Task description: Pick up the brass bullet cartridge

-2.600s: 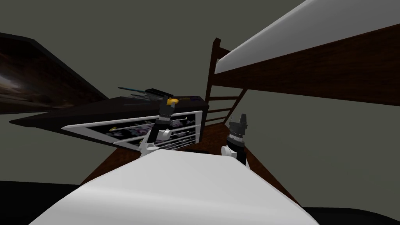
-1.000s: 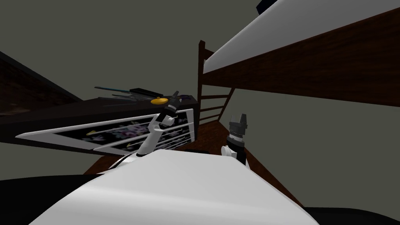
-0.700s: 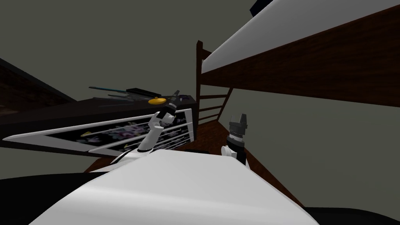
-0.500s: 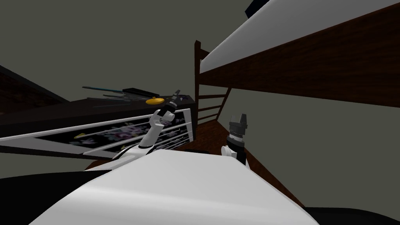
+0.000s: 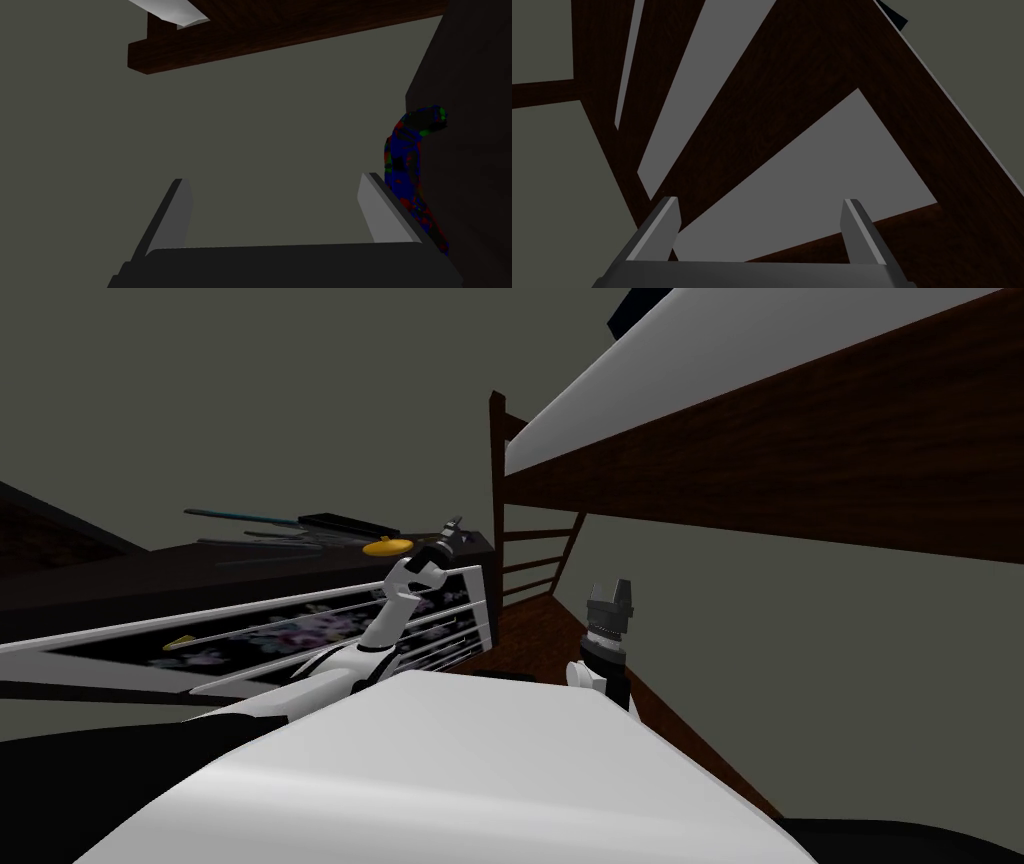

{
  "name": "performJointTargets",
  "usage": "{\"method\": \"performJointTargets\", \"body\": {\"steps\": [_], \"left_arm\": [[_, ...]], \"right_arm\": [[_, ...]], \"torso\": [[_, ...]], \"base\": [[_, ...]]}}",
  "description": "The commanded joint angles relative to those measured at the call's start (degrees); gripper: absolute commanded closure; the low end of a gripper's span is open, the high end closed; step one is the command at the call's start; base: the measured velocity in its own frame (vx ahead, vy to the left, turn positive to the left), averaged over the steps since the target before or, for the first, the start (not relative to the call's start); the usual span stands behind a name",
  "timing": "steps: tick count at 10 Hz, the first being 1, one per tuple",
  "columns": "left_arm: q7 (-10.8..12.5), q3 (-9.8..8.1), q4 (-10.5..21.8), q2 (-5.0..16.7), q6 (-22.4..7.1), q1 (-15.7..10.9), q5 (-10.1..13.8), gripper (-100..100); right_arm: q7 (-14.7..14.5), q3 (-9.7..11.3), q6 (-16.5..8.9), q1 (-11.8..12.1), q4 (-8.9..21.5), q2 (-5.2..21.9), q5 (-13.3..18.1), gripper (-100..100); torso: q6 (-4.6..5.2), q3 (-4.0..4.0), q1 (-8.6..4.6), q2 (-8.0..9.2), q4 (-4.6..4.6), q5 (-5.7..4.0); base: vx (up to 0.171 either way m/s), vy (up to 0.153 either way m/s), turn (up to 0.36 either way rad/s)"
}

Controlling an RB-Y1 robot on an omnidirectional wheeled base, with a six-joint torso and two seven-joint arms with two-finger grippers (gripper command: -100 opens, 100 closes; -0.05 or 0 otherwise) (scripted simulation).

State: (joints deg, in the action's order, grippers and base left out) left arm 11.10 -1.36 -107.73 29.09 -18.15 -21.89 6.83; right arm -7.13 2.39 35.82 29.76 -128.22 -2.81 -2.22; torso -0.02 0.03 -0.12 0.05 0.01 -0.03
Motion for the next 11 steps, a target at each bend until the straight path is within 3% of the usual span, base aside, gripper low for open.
{"method": "performJointTargets", "body": {"steps": [1, 2, 3, 5, 6, 8, 9, 11], "left_arm": [[0.59, -0.09, 0.97, 1.18, -2.86, -2.0, 0.55, -100], [0.59, -0.09, 0.97, 1.18, -4.33, -2.0, 0.55, -100], [1.41, -0.06, 3.57, 3.25, -6.21, -4.64, 1.4, -100], [1.41, -0.06, 3.68, 3.25, -9.06, -5.47, 1.4, -100], [2.17, -0.05, 6.46, 5.34, -10.83, -8.17, 2.3, -100], [2.17, -0.05, 6.46, 5.34, -13.8, -8.84, 2.3, -100], [2.87, -0.06, 9.14, 7.44, -15.52, -11.4, 3.24, -100], [2.87, -0.06, 9.32, 7.44, -18.41, -12.1, 3.24, -100]], "right_arm": [[0.0, 0.0, 0.0, 0.0, 0.0, 0.0, 0.0, 0], [0.0, 0.0, 0.0, 0.0, 0.0, 0.0, 0.0, 0], [0.0, -0.01, 0.0, 0.01, 0.0, 0.0, 0.0, 0], [0.0, 0.0, 0.0, 0.01, 0.0, 0.0, 0.0, 0], [0.0, -0.01, 0.0, 0.01, 0.0, 0.0, 0.0, 0], [0.0, 0.0, 0.0, 0.01, 0.0, 0.0, 0.0, 0], [0.0, -0.01, 0.0, 0.01, 0.0, 0.0, 0.0, 0], [0.0, -0.01, 0.0, 0.01, 0.0, 0.0, 0.0, 0]], "torso": [[0.0, 0.0, 0.0, 0.0, 0.0, 0.0], [-0.03, 0.01, -0.01, 0.01, 0.0, 0.0], [-0.04, 0.0, 0.06, 0.01, 0.0, 0.02], [-0.03, -0.01, 0.02, -0.01, 0.0, 0.0], [-0.05, 0.0, 0.08, 0.0, 0.0, 0.02], [-0.03, -0.01, 0.03, -0.02, -0.01, 0.01], [-0.05, 0.0, 0.09, 0.0, 0.0, 0.03], [-0.03, -0.01, 0.06, -0.01, -0.01, 0.02]], "base": [[-0.007, -0.04, -0.075], [-0.001, -0.021, 0.008], [0.002, -0.041, -0.111], [-0.002, -0.025, -0.032], [0.005, -0.033, -0.105], [0.001, -0.022, -0.033], [0.002, -0.024, -0.099], [0.001, -0.018, -0.034]]}}
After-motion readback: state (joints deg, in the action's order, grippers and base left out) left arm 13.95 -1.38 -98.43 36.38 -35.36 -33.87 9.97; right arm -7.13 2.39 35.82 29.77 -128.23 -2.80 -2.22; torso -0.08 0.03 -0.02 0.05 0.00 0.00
